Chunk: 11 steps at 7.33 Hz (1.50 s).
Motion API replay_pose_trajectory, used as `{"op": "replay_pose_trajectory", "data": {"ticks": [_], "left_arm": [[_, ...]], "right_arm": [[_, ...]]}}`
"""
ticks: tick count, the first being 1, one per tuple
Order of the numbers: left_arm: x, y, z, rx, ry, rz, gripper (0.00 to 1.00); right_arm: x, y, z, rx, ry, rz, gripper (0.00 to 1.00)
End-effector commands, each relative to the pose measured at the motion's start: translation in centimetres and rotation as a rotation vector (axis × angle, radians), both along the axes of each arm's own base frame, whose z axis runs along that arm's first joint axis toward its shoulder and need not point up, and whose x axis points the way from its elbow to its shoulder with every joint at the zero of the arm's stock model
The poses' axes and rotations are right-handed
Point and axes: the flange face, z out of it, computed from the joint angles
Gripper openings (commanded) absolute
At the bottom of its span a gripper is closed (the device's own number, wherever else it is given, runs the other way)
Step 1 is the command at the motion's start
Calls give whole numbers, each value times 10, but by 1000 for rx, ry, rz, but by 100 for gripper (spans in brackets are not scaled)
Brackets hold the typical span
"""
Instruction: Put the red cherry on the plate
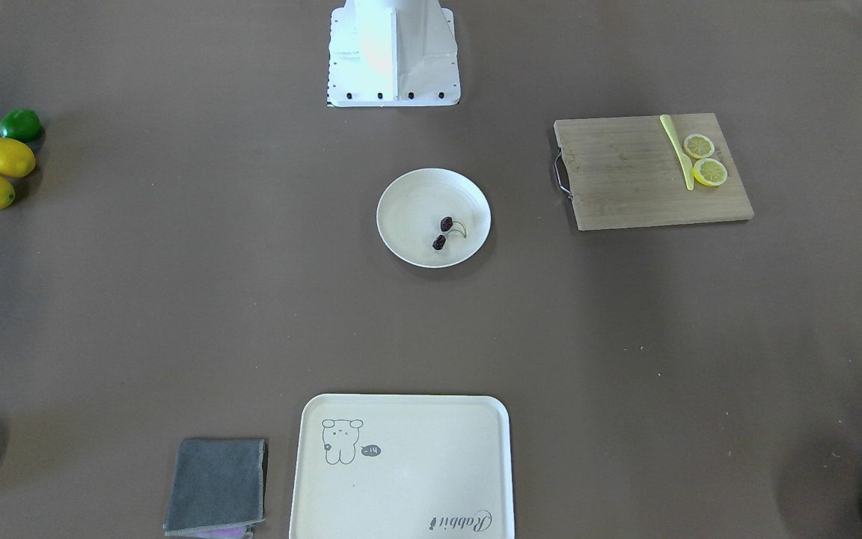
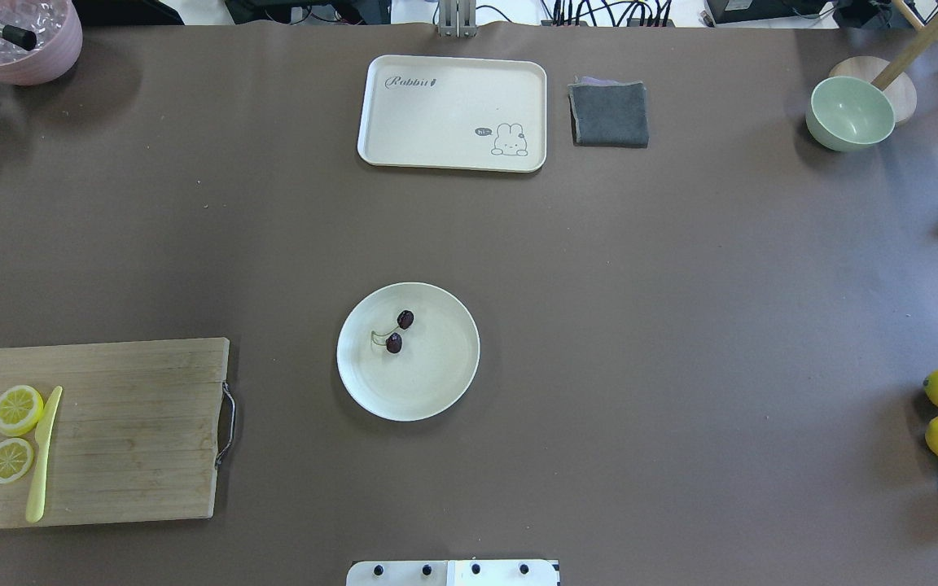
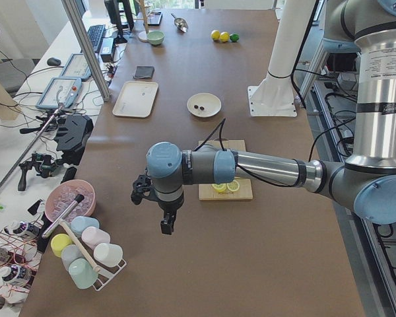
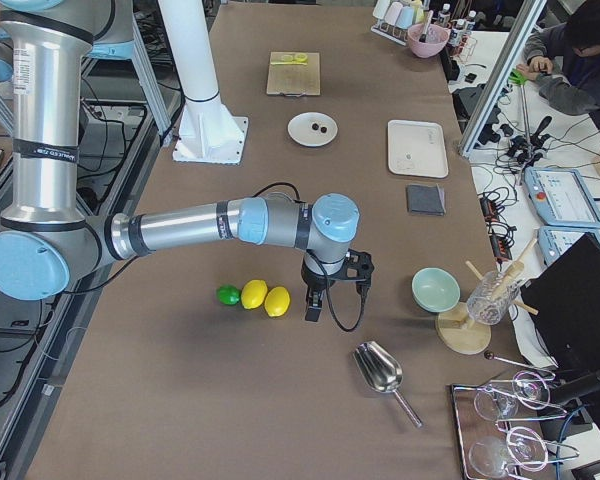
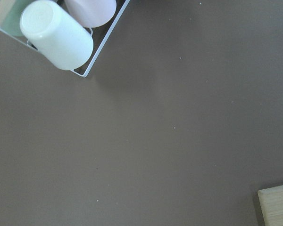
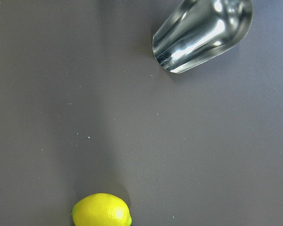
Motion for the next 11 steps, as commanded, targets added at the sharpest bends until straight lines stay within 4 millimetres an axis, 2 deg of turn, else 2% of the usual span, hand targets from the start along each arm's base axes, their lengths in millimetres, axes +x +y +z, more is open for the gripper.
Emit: {"op": "replay_pose_trajectory", "data": {"ticks": [1,2,4,5,11], "left_arm": [[-12,6,3,-5,-1,-28,98],[-12,9,10,-18,-4,-25,98],[-12,11,5,-2,-5,-21,98],[-11,14,11,-6,-5,-19,98],[-12,13,7,6,-6,-24,98]], "right_arm": [[0,-1,0,0,0,0,100],[0,0,0,0,0,0,100],[0,-1,-1,2,0,1,100],[0,-1,-1,2,0,0,100],[0,0,10,-26,0,6,100]]}}
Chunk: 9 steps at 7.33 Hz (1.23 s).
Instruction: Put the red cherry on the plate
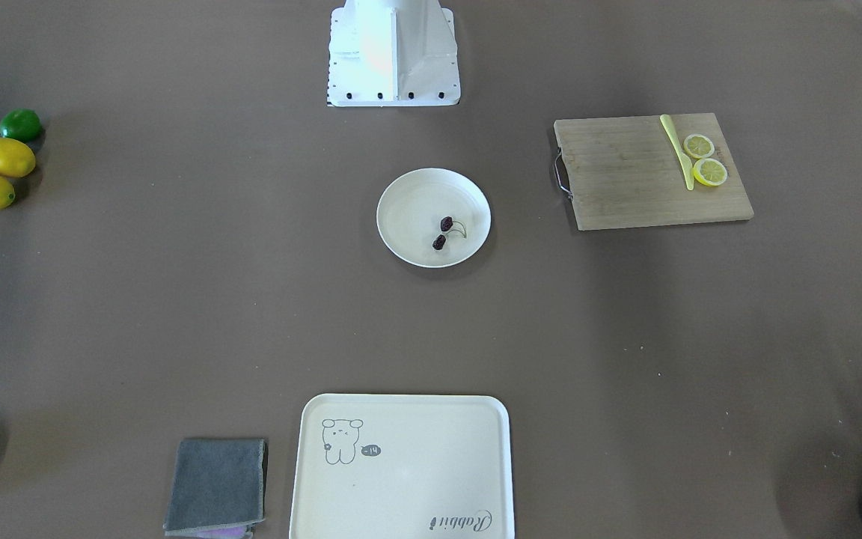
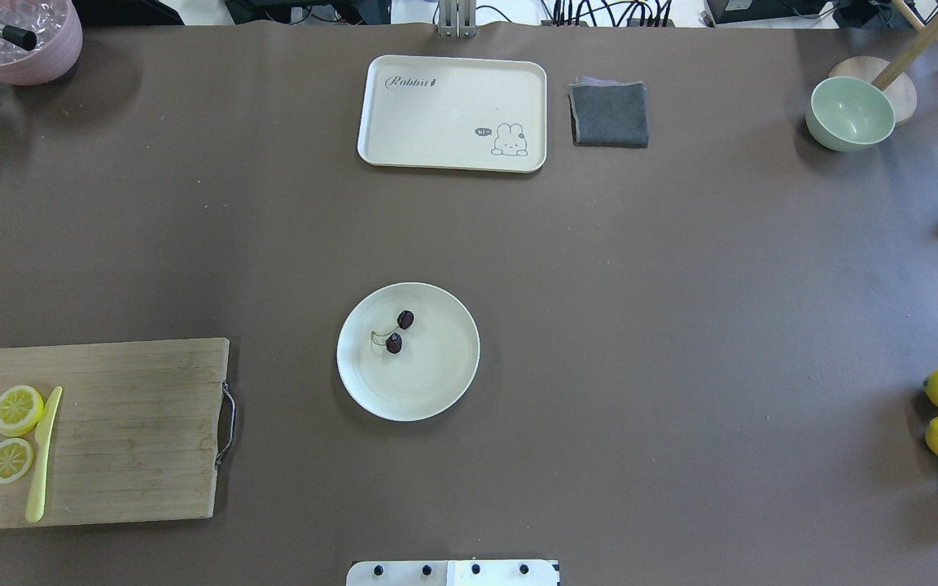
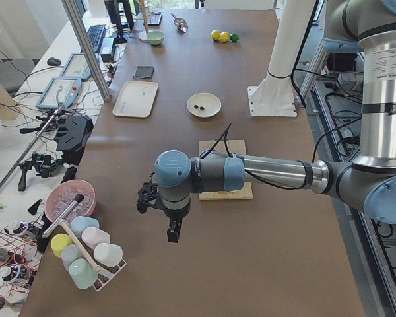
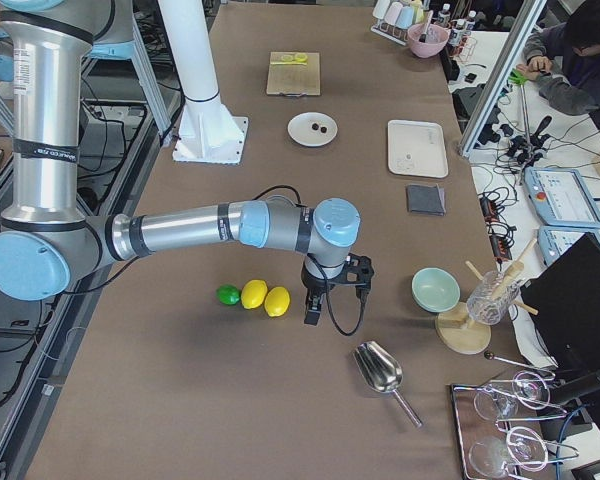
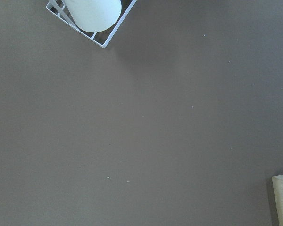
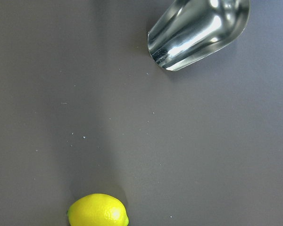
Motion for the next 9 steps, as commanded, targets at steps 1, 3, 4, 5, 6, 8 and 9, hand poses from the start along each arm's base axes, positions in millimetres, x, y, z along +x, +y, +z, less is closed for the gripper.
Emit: {"op": "replay_pose_trajectory", "data": {"ticks": [1,3,4,5,6,8,9], "left_arm": [[0,0,0,2,0,-1,98],[0,0,-1,3,0,0,98],[0,0,-1,3,0,0,98],[0,0,-1,3,0,0,98],[1,0,-1,2,1,-1,98],[1,-1,-1,3,1,-1,98],[0,-1,-3,14,0,-1,98]], "right_arm": [[0,1,9,-23,-2,4,100],[-1,1,13,-29,-2,2,100],[-1,1,16,-36,-1,1,100],[-1,1,20,-44,1,-1,100],[-3,0,20,-44,1,-4,100],[-5,0,20,-42,0,-11,100],[-7,0,20,-40,0,-16,100]]}}
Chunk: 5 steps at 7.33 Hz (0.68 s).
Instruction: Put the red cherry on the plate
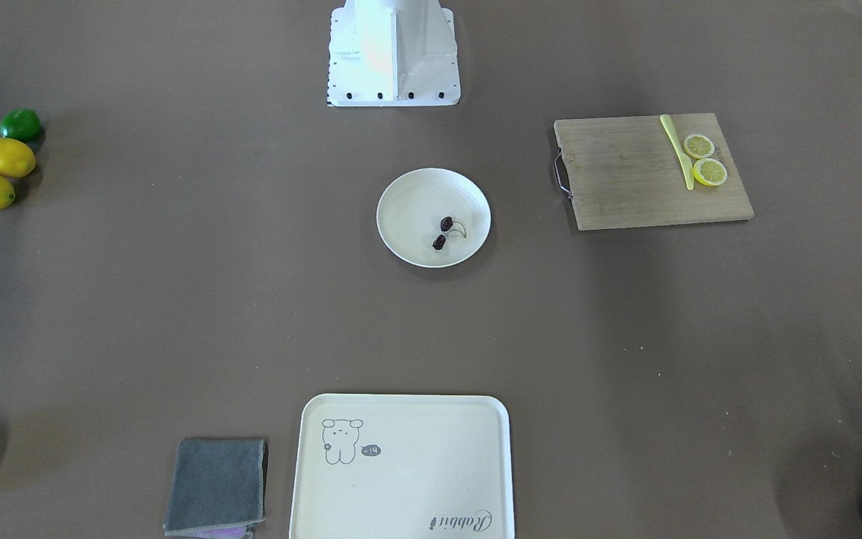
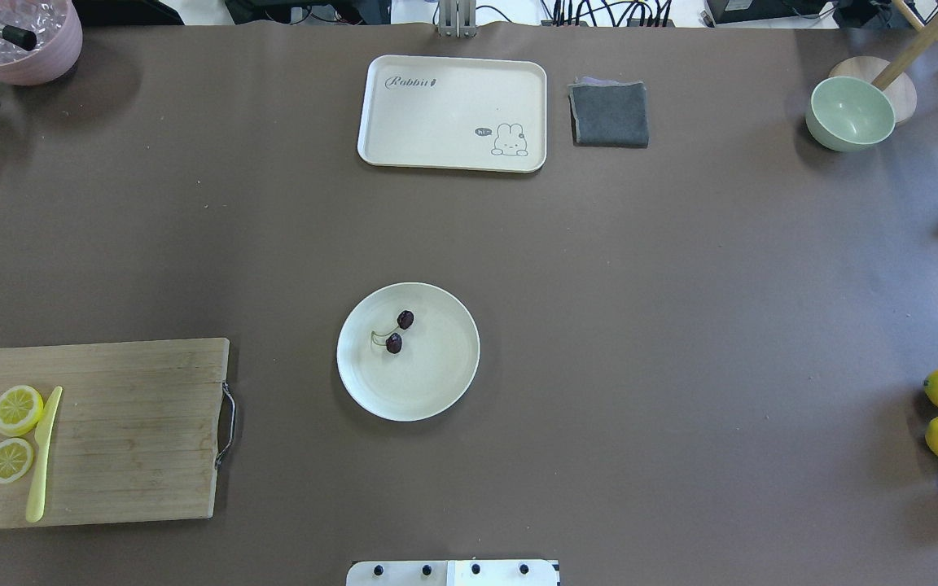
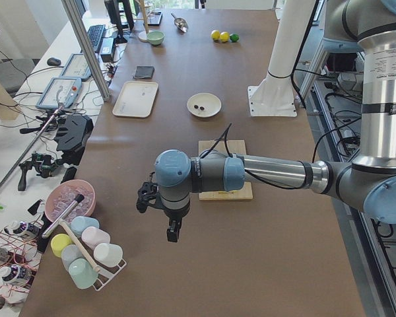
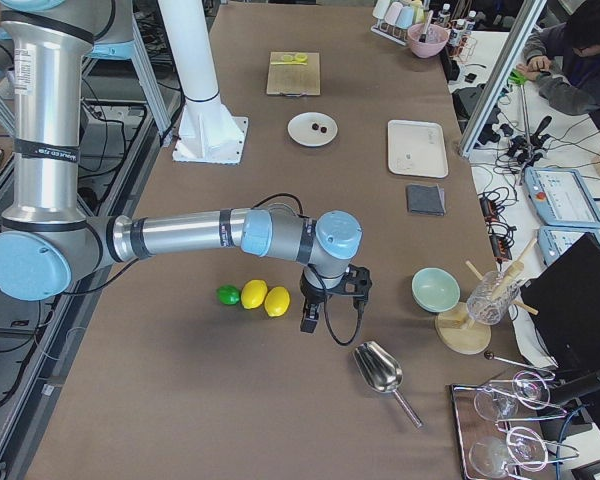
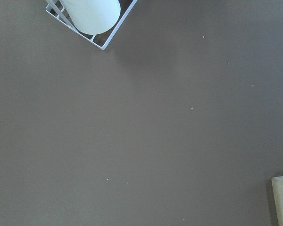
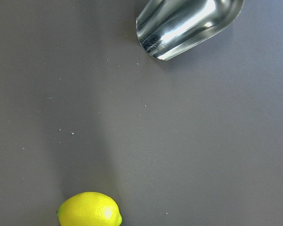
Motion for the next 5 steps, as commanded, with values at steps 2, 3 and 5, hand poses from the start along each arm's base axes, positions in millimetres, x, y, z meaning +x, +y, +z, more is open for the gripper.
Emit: {"op": "replay_pose_trajectory", "data": {"ticks": [2,3,5], "left_arm": [[-1,-4,-4,51,-7,1,98],[-1,-3,-5,51,-6,-2,98],[-1,-1,-3,48,-5,-1,98]], "right_arm": [[-9,-1,-1,4,0,-22,100],[-13,-1,0,2,0,-31,100],[-20,-1,0,3,1,-48,100]]}}
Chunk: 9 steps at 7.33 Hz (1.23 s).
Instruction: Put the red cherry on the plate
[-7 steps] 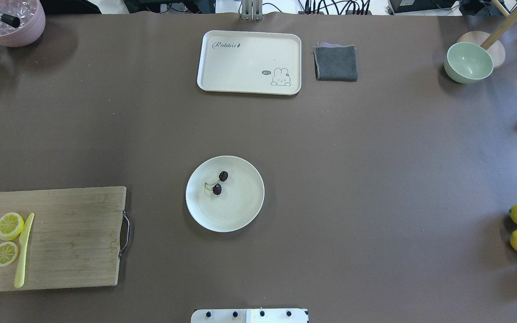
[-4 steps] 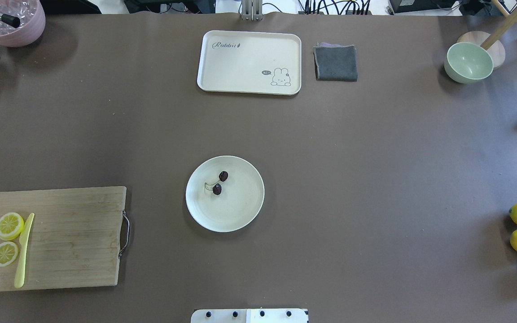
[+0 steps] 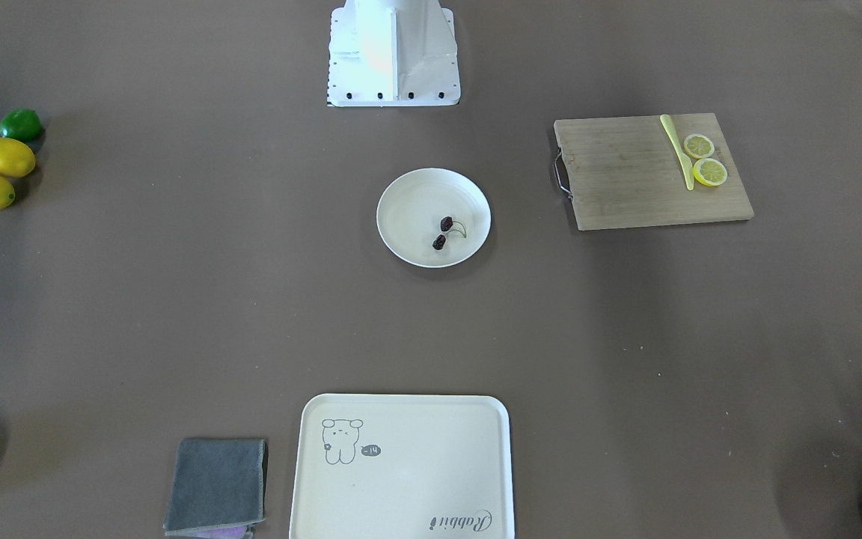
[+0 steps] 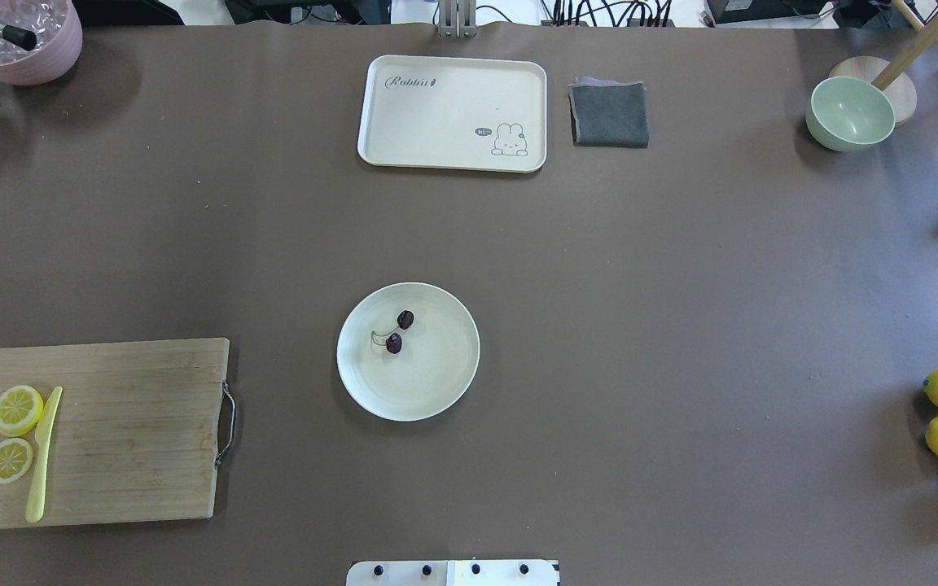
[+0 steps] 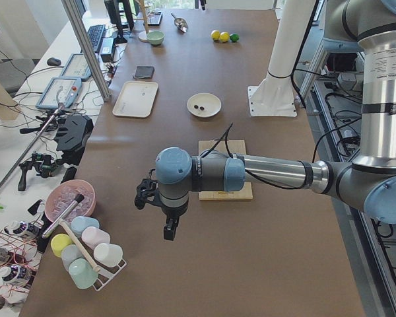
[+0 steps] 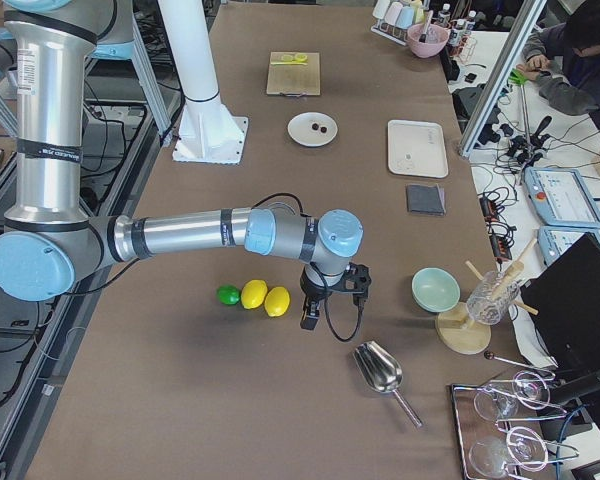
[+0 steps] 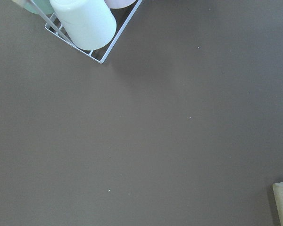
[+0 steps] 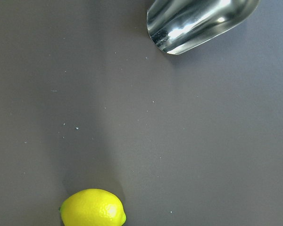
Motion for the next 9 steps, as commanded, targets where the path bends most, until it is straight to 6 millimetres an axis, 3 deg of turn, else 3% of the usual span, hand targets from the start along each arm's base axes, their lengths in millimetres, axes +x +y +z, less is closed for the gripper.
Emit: {"op": "replay_pose_trajectory", "data": {"ticks": [1,9], "left_arm": [[2,14,14,-22,3,7,98],[3,16,13,-22,4,7,98]], "right_arm": [[-6,1,1,-3,3,-15,100],[-13,4,5,-13,3,-30,100]]}}
